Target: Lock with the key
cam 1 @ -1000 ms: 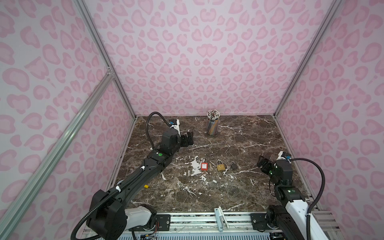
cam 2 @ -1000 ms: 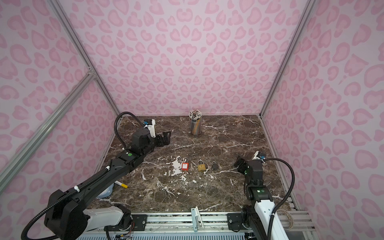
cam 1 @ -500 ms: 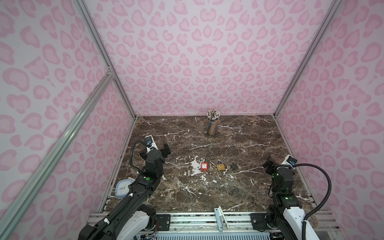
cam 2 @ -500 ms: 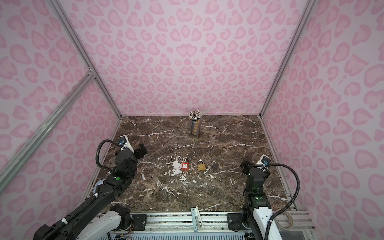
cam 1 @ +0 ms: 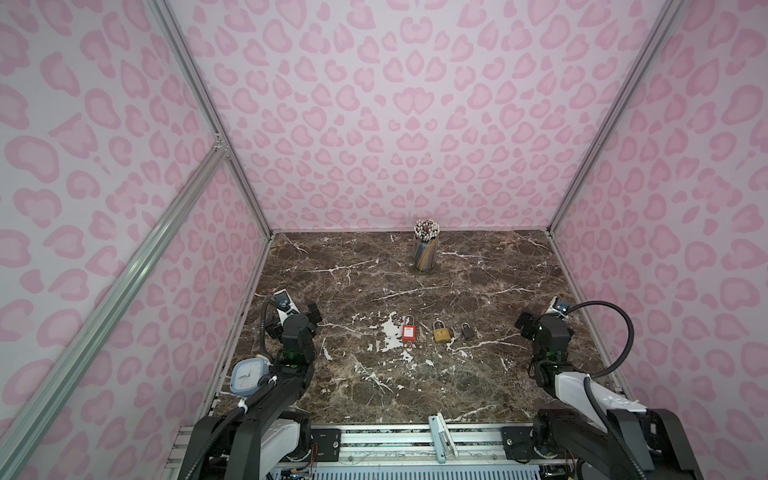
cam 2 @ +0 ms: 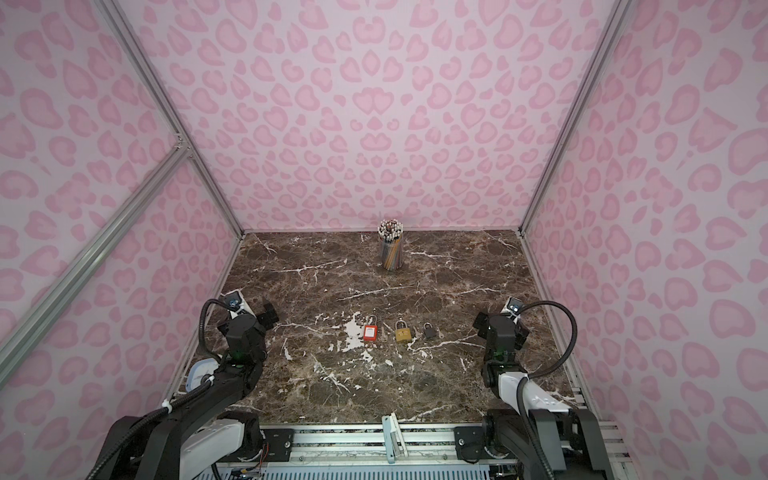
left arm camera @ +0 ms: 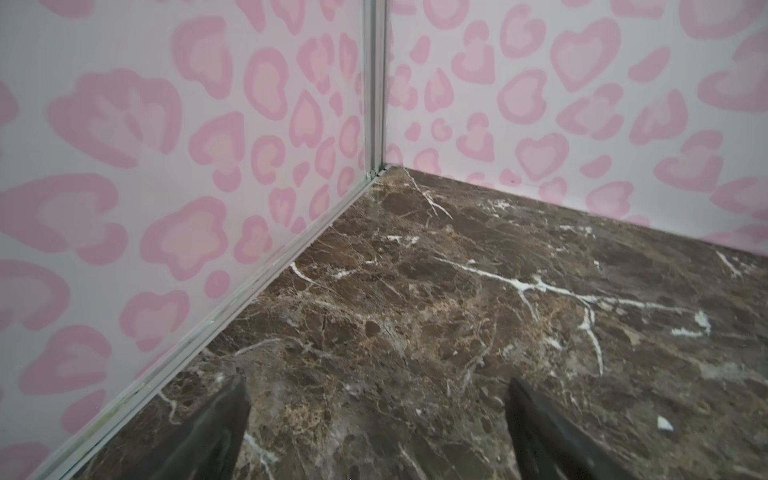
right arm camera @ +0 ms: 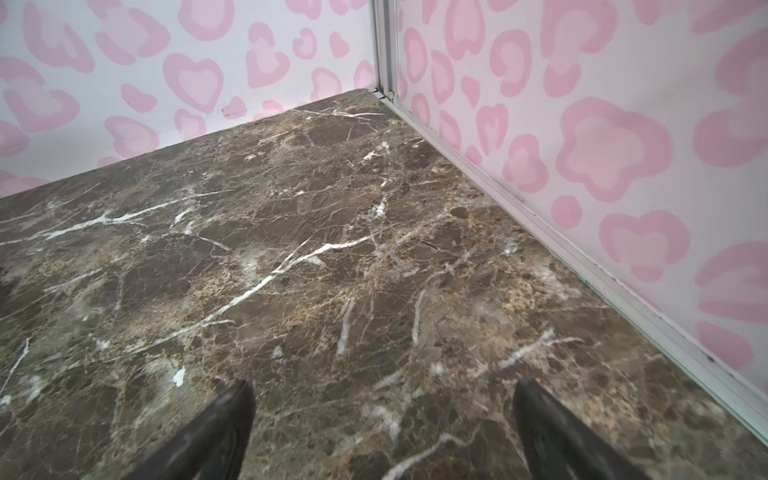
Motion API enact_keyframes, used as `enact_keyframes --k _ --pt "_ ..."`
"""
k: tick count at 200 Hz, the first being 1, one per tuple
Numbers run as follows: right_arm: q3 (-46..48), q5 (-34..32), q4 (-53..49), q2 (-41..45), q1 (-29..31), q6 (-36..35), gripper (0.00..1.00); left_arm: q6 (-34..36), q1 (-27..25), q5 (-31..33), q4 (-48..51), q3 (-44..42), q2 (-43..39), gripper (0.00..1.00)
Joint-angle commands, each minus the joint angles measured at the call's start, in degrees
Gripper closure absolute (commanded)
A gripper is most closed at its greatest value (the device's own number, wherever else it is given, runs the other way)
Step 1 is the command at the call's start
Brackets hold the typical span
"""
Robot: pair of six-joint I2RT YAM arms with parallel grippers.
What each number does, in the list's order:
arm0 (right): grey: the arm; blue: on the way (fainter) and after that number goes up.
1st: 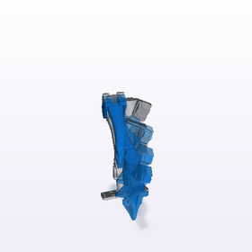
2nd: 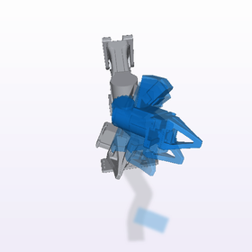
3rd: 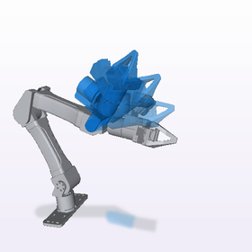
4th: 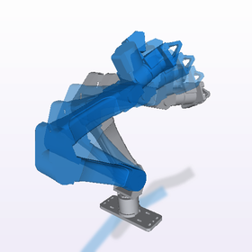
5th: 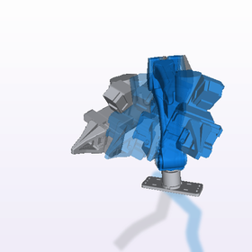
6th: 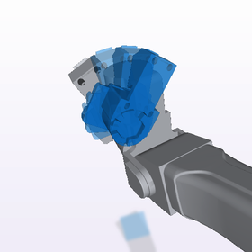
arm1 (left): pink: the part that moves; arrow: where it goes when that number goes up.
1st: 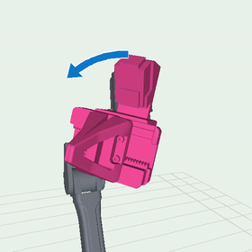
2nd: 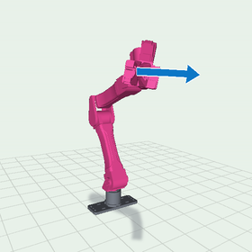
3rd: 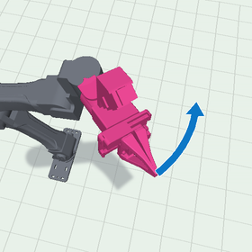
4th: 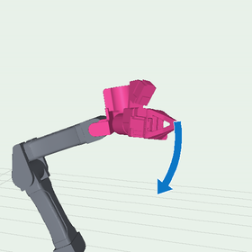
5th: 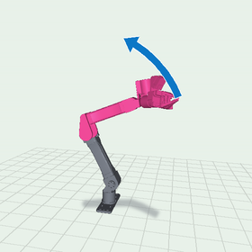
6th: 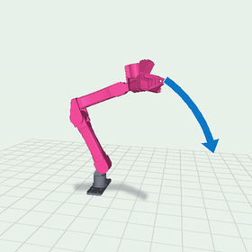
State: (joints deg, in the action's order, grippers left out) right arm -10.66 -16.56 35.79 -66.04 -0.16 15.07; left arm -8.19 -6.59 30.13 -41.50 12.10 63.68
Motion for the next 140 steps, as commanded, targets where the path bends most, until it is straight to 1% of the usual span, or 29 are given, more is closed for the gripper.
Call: enact_keyframes --k 1,12,20,33,56,59,66,73,77,80,86,97,102,106,121,140 --pt "-1.64 0.50 13.69 -5.42 0.28 -5.30 0.02 5.87 0.50 -9.40 -16.55 -2.03 4.97 0.03" --pt "-2.37 0.47 16.92 -8.11 0.94 -8.02 0.02 8.44 1.19 -15.28 -19.74 -2.65 7.79 0.03" --pt "-3.00 1.26 17.45 -9.21 1.27 -9.60 0.02 9.87 1.50 -18.95 -21.92 -2.73 9.90 0.03" --pt "-2.11 1.09 21.88 -11.70 2.03 -11.63 0.02 10.86 1.91 -22.98 -24.02 -2.29 13.12 0.03" --pt "-0.71 2.05 30.06 -17.10 3.69 -14.03 0.02 10.28 2.95 -24.41 -29.77 -1.08 20.76 0.03" --pt "-0.73 2.05 30.88 -17.84 3.99 -14.57 0.02 9.96 3.03 -23.83 -28.45 -0.33 20.64 0.03" --pt "-1.07 2.50 32.00 -20.34 4.81 -15.72 0.02 9.22 3.78 -24.12 -21.43 1.85 19.11 0.03" --pt "-1.73 2.67 34.79 -23.01 5.60 -17.04 0.01 8.35 4.89 -25.57 -21.74 2.72 20.23 0.03" --pt "-2.14 2.37 36.06 -24.29 5.97 -17.82 0.01 7.64 5.08 -24.52 -21.35 3.42 20.73 0.03" --pt "-2.58 1.62 36.64 -24.96 6.35 -18.17 0.01 7.01 5.14 -22.66 -19.15 4.49 20.67 0.03" --pt "-3.62 0.67 34.05 -24.37 6.37 -17.52 0.01 4.97 5.64 -20.24 -14.30 6.66 20.44 0.03" --pt "-6.98 -1.30 23.34 -21.77 5.93 -15.25 0.01 3.96 7.54 -23.00 -14.90 6.53 20.66 0.03" --pt "-8.31 -0.25 20.08 -21.76 5.37 -14.66 0.01 4.05 7.56 -22.94 -14.10 6.75 20.47 0.03" --pt "-8.41 1.31 21.01 -22.40 4.52 -14.47 0.01 4.15 7.60 -22.92 -14.82 6.67 20.79 0.03" --pt "-7.86 3.01 24.25 -23.60 3.16 -13.31 0.01 4.14 7.50 -22.83 -14.75 6.67 20.67 0.03" --pt "-8.27 2.93 22.61 -23.12 3.15 -13.22 0.01 4.45 7.22 -22.36 -14.58 6.74 20.60 0.03"
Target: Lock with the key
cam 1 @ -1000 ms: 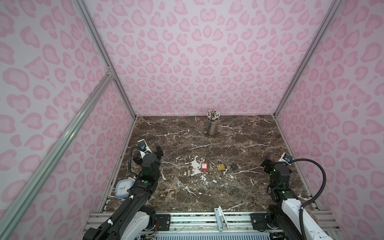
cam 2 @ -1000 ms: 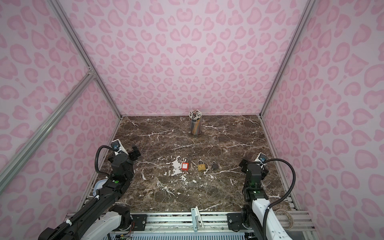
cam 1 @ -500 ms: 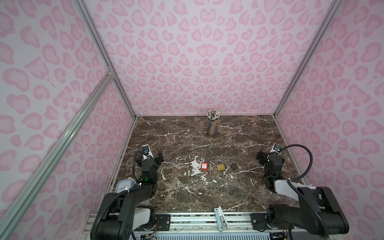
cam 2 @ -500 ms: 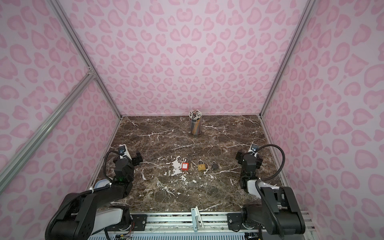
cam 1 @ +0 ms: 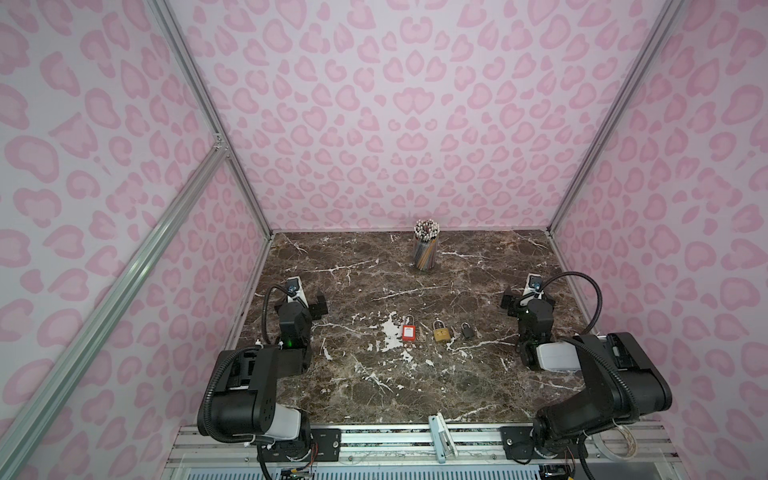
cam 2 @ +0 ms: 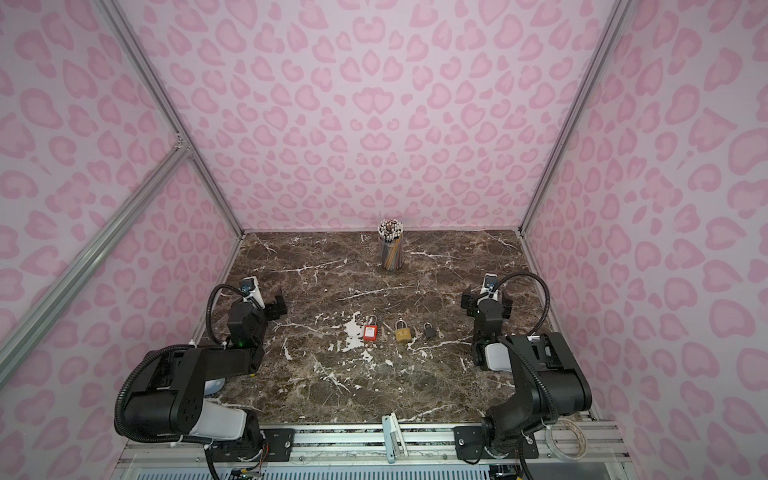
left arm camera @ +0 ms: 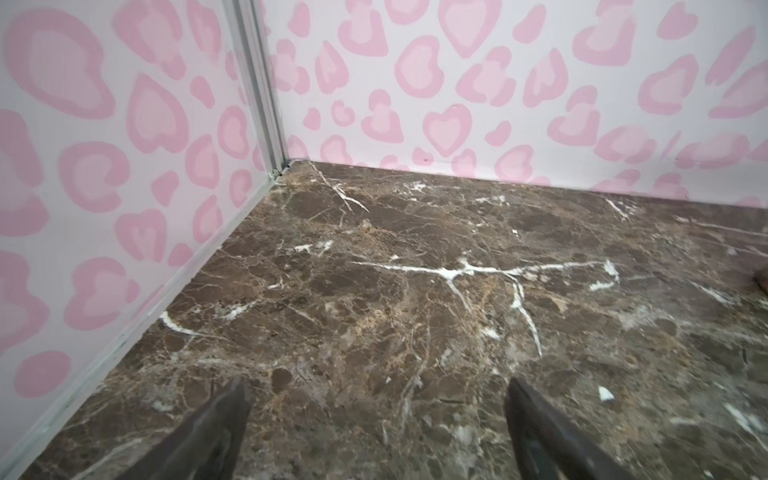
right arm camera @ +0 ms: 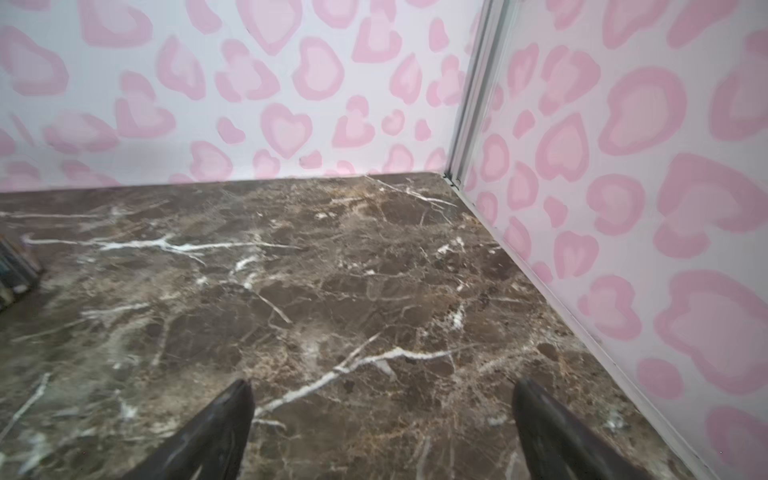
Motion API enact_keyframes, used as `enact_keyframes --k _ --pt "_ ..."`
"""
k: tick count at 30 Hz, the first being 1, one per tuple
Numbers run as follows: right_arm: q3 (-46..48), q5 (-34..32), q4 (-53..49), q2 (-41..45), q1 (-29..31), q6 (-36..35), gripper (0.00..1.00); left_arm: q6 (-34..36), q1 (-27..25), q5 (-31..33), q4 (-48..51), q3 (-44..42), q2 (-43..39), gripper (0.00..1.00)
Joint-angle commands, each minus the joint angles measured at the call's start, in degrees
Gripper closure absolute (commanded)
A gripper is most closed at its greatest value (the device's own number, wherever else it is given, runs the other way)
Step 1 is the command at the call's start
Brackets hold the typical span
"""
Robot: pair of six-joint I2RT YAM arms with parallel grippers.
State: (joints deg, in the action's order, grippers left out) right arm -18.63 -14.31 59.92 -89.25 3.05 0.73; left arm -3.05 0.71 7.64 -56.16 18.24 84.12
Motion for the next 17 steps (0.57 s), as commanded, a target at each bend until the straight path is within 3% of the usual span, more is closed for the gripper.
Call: enact_keyframes --k 1,4,17 --pt "-0.32 0.68 -1.67 0.25 -0.06 1.07 0.01 -0.71 -0.09 0.11 0.09 0.58 0.17 0.03" --pt "-1.33 0.98 -5.72 1.26 -0.18 1.12 0.01 -0.71 -0.10 0.10 0.09 0.50 0.09 0.03" --pt "-1.28 0.90 -5.17 1.13 -0.09 1.11 0.01 -0.58 -0.11 0.11 0.23 0.57 0.17 0.03"
